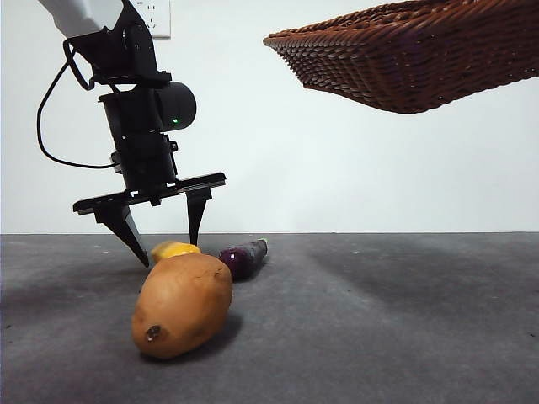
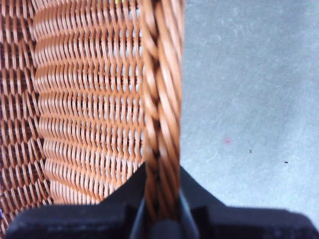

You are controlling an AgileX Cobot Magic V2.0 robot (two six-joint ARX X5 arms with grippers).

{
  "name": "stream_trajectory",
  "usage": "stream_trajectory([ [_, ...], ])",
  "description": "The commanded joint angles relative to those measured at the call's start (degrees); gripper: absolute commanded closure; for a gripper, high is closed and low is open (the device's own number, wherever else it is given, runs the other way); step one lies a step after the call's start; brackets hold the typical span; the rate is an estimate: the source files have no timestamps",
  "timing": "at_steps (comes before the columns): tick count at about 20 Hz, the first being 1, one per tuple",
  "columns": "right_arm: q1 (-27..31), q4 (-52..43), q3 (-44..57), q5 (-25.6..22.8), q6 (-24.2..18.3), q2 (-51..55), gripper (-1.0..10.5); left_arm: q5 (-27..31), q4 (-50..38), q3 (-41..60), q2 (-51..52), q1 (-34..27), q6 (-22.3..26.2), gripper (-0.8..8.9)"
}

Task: Help me put the vegetables on the table into the basket

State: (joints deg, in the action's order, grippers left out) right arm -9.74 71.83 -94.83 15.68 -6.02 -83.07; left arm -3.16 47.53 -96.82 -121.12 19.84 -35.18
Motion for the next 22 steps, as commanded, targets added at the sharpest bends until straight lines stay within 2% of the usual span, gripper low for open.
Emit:
stream_trajectory([
  [1,-0.07,-0.57,0.07,0.85,-0.24,0.44,9.6,0.20,0.33,0.07,-2.38,0.39,0.61,5.19],
  [4,-0.07,-0.15,0.07,0.83,-0.26,0.44,9.6,0.22,-0.70,0.02,-2.25,0.87,1.11,8.33],
  [6,-0.07,-0.22,0.07,0.83,-0.26,0.44,9.6,0.17,-0.28,-1.70,-1.86,0.85,1.77,8.22],
  [8,-0.07,-0.52,0.07,0.83,-0.24,0.44,9.6,-0.31,2.01,-5.70,-1.36,0.85,5.18,8.22],
  [9,-0.07,-0.90,0.09,0.83,-0.22,0.42,9.6,-0.28,3.98,-8.41,-1.07,1.03,8.02,8.22],
  [11,-0.07,-1.25,0.28,0.83,-0.13,0.42,9.6,-0.17,10.91,-15.85,-0.17,1.75,16.68,8.22],
  [13,-0.07,-1.11,0.28,0.81,0.50,0.37,9.6,2.67,16.33,-20.26,2.78,3.17,23.52,8.22],
  [15,-0.07,-1.03,0.31,0.74,3.67,0.09,9.6,4.74,18.16,-20.28,8.35,5.16,25.33,8.22],
  [19,-0.28,1.55,0.31,-1.33,8.57,-2.58,9.6,4.68,23.23,-20.28,18.51,11.23,26.71,8.22],
  [22,-4.22,3.45,0.33,-4.74,11.39,-6.03,9.6,5.18,26.93,-20.26,21.55,18.49,29.86,8.22],
])
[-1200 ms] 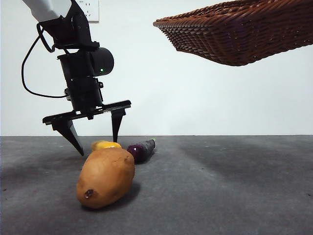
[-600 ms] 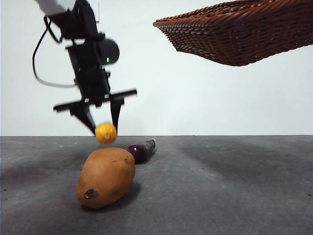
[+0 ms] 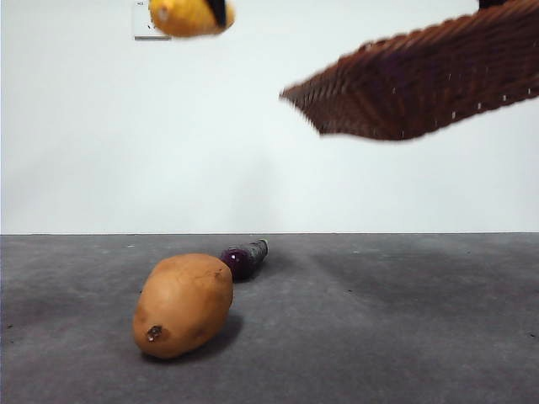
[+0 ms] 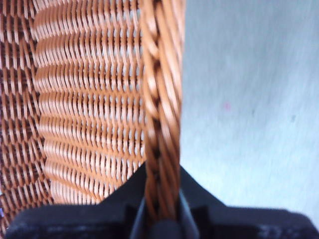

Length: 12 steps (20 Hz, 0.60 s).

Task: Help me put the vegetables on the table into the basket

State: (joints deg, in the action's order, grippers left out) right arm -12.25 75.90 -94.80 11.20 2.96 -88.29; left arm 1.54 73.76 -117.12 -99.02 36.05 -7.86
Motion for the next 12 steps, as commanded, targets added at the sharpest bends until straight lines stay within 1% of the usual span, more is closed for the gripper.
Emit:
stream_trajectory([
  [1,-3.61,-1.20,0.31,-0.31,3.76,-1.49,9.6,0.24,0.98,0.24,-0.66,3.85,2.54,8.22],
  [3,-7.37,-3.19,0.31,-0.28,6.38,-2.49,9.6,-0.02,-0.15,0.55,-1.44,5.90,2.34,8.22],
  [5,-9.90,-4.09,0.31,0.00,7.78,-2.67,9.6,-0.24,-1.68,0.55,-3.13,6.38,0.79,8.22],
  [7,-11.08,-4.04,0.31,4.13,7.91,-2.64,9.6,-0.57,-2.64,0.57,-5.31,5.77,0.33,8.14],
  [8,-11.10,-4.33,0.31,6.05,7.76,-2.64,9.6,-1.86,-3.19,0.57,-6.45,4.94,0.11,8.10],
  [9,-11.39,-4.50,0.31,6.64,7.78,-2.64,9.6,-3.32,-3.69,0.57,-7.69,4.24,-0.94,7.33],
  [10,-11.63,-4.44,0.31,6.69,7.78,-2.64,9.6,-4.55,-4.22,0.57,-8.83,3.58,-1.66,5.06],
  [11,-11.69,-4.09,0.31,6.60,7.76,-2.64,9.6,-5.05,-4.63,0.57,-9.49,2.75,-2.05,2.54],
  [12,-11.69,-3.89,0.31,6.60,7.54,-2.64,9.6,-4.98,-5.01,0.57,-9.75,2.43,-2.05,1.76],
])
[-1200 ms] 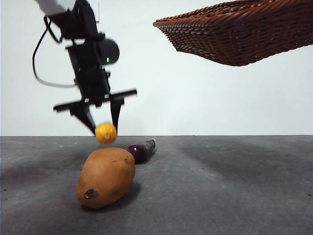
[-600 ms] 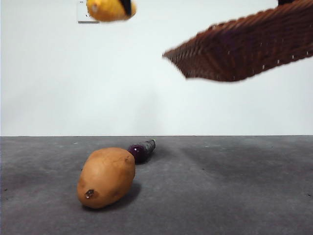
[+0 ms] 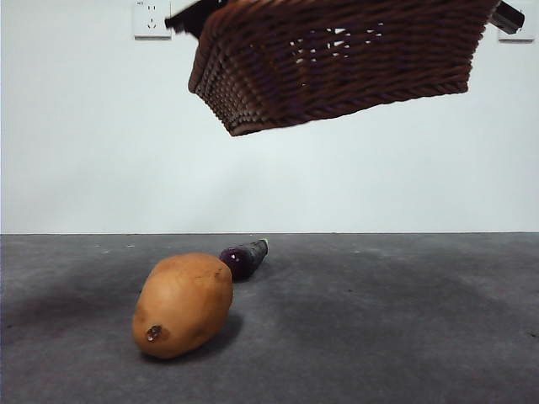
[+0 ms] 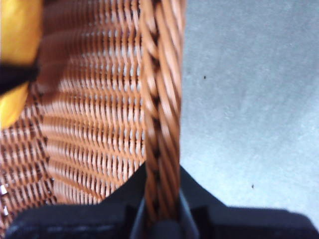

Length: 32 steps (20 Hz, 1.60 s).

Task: Help me put the vegetables on the table into the basket

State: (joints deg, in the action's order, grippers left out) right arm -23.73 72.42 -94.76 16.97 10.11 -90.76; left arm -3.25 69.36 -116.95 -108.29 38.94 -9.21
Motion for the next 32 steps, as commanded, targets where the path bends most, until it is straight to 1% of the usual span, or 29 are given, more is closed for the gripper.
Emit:
stream_trajectory([
  [1,-0.22,-0.48,0.26,0.79,0.35,-0.17,9.6,-0.22,-1.55,0.39,-0.48,-0.55,-0.68,1.77],
  [3,-0.22,-0.48,0.26,0.02,0.35,-0.17,9.6,-0.20,-2.89,0.39,-0.13,-0.55,-0.63,1.77],
  [5,-0.22,-0.09,0.26,-2.01,0.35,-0.17,9.6,-0.20,-2.64,0.37,0.24,-0.55,-0.57,1.79],
  [8,0.13,0.31,0.28,-4.81,-0.35,-0.17,9.6,0.52,-1.27,0.39,3.26,-0.44,2.14,1.87],
  [11,2.14,1.99,0.33,-4.87,-1.36,-0.20,9.6,0.92,3.04,0.39,10.01,-0.37,4.39,1.87],
  [12,2.91,2.51,0.33,-4.96,-1.95,-0.20,9.6,2.12,5.97,0.39,12.50,-0.37,4.48,1.87],
  [13,3.74,2.73,0.33,-5.05,-2.78,-0.20,9.6,3.56,6.32,0.83,15.08,-0.33,4.13,1.86],
  [14,4.50,2.64,0.33,-5.05,-2.86,-0.20,9.6,3.74,6.32,1.57,17.68,-0.24,2.91,1.87],
  [15,4.81,2.75,0.33,-5.07,-2.89,-0.20,9.6,3.82,6.32,3.82,20.61,0.17,1.77,1.87],
  [16,5.35,2.80,0.33,-5.07,-3.06,-0.20,9.6,5.40,6.32,8.20,24.02,1.16,0.96,1.87],
  [17,5.86,2.86,0.33,-5.11,-3.43,-0.20,9.6,7.39,6.32,13.51,27.23,2.19,-0.42,1.87],
  [19,5.88,2.75,0.33,-5.25,-4.02,-0.20,9.6,9.33,5.55,25.66,33.20,4.00,-4.11,1.87],
  [21,5.86,2.38,0.33,-5.25,-4.09,-0.20,9.6,8.96,-1.55,37.90,38.18,4.98,-7.61,1.87],
  [23,5.86,1.86,0.33,-5.49,-4.11,-0.20,9.6,6.75,-8.04,48.00,40.50,5.33,-10.67,1.87],
  [26,6.73,2.38,0.33,-7.19,-4.20,-0.20,9.6,1.75,-16.85,57.55,39.63,5.31,-11.43,1.87],
  [27,7.41,2.78,0.33,-7.19,-4.37,-0.20,9.6,0.59,-19.56,59.71,38.69,5.31,-11.37,1.87],
  [29,8.39,3.41,0.33,-7.54,-4.76,-0.20,9.6,0.22,-23.30,61.99,36.24,5.25,-11.82,1.87],
  [32,10.29,4.44,0.39,-11.89,-4.76,-0.20,9.6,-0.11,-27.89,62.14,32.04,5.20,-11.80,1.87],
])
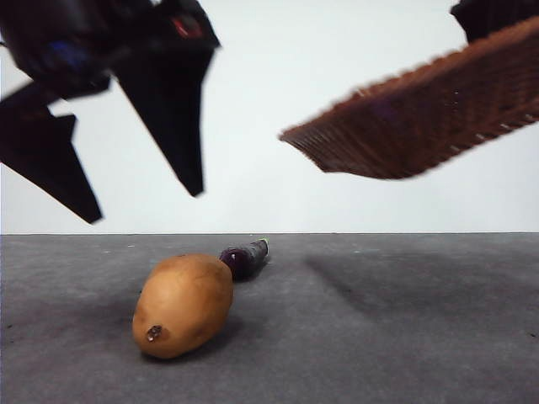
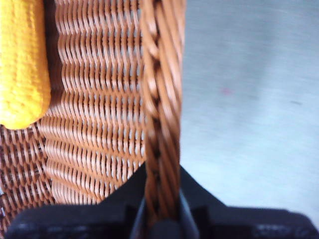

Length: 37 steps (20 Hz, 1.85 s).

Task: Help me put the vegetables on the table into the basket

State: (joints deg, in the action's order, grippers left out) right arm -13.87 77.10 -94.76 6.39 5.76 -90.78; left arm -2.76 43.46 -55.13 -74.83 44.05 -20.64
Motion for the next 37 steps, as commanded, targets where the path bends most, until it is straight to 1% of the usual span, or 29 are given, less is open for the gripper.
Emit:
stream_trajectory([
  [1,0.50,-0.11,0.48,-1.99,-0.42,-0.17,9.6,-0.74,-3.34,0.33,-2.51,0.20,-0.39,1.87],
  [5,0.48,-2.34,3.04,-2.14,-0.42,-0.17,9.6,-0.63,-6.01,0.33,-7.34,0.52,-0.81,1.87],
  [10,0.48,-8.35,12.04,-1.92,-0.17,-0.17,9.6,0.04,-10.12,0.33,-10.36,0.52,-0.79,1.87],
  [13,0.48,-12.35,16.94,-1.84,-0.26,-0.17,9.6,0.90,-10.34,0.33,-12.66,0.50,-0.72,1.88],
  [15,0.44,-14.82,19.58,-0.37,-0.20,-0.17,9.6,0.92,-10.54,0.33,-13.99,0.48,-0.76,1.92],
  [16,0.42,-16.00,20.68,0.90,-0.17,-0.17,9.6,0.92,-10.95,0.33,-14.34,0.52,-0.74,2.57],
  [17,0.42,-16.81,21.55,1.84,-0.20,-0.17,9.6,0.92,-11.47,0.33,-14.43,0.52,-0.79,3.94],
  [18,0.42,-17.35,22.18,1.99,-0.17,-0.15,9.6,0.90,-12.07,0.33,-14.43,0.52,-0.79,5.68],
  [19,0.42,-17.51,22.45,1.99,-0.20,-0.15,9.6,0.90,-12.33,0.33,-14.43,0.52,-0.76,6.78],
  [20,0.42,-17.44,22.51,1.99,-0.22,-0.15,9.6,0.92,-12.33,0.33,-14.43,0.52,-0.59,7.46],
  [21,0.44,-17.44,22.51,2.01,-0.22,-0.15,9.6,0.94,-12.35,0.33,-14.43,0.50,0.31,7.94],
  [22,0.44,-17.44,22.51,2.01,-0.22,-0.13,9.6,0.96,-12.44,0.33,-14.43,0.52,0.74,8.23],
  [26,0.42,-17.18,22.51,2.05,-0.22,-0.13,9.6,0.57,-13.62,-0.04,-13.94,0.39,0.72,8.23],
  [28,0.42,-17.20,22.51,2.21,-0.20,-0.13,9.6,-0.79,-13.18,-0.96,-12.15,0.26,0.66,8.22],
  [30,0.37,-17.22,22.51,2.21,-0.17,-0.13,9.6,-0.83,-12.70,-1.68,-9.20,0.33,0.04,8.22],
  [32,0.37,-17.22,22.51,3.37,-0.07,-0.13,9.6,-0.79,-12.68,-1.70,-5.42,0.52,-1.36,8.22],
  [35,0.04,-17.46,22.51,6.88,0.28,-0.13,9.6,-1.44,-13.84,-1.70,0.13,0.55,-3.41,8.22],
  [37,-1.55,-17.92,22.51,7.08,1.66,-0.13,9.6,-4.98,-15.56,-1.70,1.90,0.63,-4.55,8.22],
])
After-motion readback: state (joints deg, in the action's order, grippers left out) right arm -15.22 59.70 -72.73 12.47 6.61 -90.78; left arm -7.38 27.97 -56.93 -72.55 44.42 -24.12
